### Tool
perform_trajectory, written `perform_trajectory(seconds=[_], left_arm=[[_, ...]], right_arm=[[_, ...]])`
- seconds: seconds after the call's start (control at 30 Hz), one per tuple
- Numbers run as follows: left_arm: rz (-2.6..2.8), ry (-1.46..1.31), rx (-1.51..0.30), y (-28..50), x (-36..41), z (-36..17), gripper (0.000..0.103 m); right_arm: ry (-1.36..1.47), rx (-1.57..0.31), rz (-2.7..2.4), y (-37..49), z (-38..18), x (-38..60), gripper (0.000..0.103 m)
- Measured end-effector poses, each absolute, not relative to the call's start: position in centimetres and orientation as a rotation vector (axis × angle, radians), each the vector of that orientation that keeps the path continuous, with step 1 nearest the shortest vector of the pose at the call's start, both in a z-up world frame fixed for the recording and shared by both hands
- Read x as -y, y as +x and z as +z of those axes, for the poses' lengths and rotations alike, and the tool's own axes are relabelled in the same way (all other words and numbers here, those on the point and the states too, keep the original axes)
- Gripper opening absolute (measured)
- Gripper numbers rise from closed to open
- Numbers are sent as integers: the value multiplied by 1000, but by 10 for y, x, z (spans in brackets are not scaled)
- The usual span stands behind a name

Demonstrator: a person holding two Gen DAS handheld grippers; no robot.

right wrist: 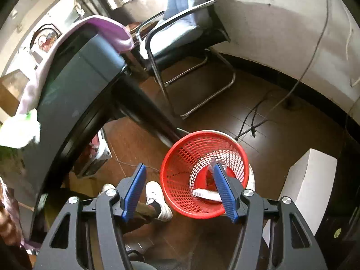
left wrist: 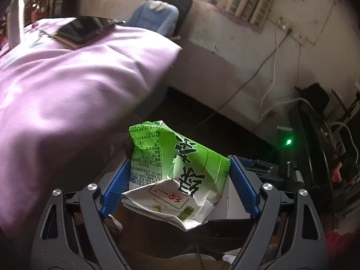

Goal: Collect trash
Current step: 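Open both tools over the red wastebasket to drop carton and box, then move both open tools back over the table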

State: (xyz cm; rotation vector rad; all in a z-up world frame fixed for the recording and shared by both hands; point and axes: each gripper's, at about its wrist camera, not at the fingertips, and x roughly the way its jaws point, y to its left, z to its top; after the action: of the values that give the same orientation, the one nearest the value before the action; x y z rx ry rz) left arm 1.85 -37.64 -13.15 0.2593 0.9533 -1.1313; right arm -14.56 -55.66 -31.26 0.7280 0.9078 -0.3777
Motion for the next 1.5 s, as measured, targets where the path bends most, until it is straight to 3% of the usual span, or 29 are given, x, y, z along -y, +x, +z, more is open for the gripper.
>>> perform_trajectory(seconds=[0.67,0.83,1.5], left_arm=[[-1244,436,-1122,5,488,-203,86],[-1224,426,-1099,5,487,-196,93],[-1178,359,-979,-4,443,-151,93]], right_arm=[[828,-908,-466,-181,-330,592,62],[843,-902,-474,-188,-331,594,62],[702,-890,-438,-180,-280,554,68]])
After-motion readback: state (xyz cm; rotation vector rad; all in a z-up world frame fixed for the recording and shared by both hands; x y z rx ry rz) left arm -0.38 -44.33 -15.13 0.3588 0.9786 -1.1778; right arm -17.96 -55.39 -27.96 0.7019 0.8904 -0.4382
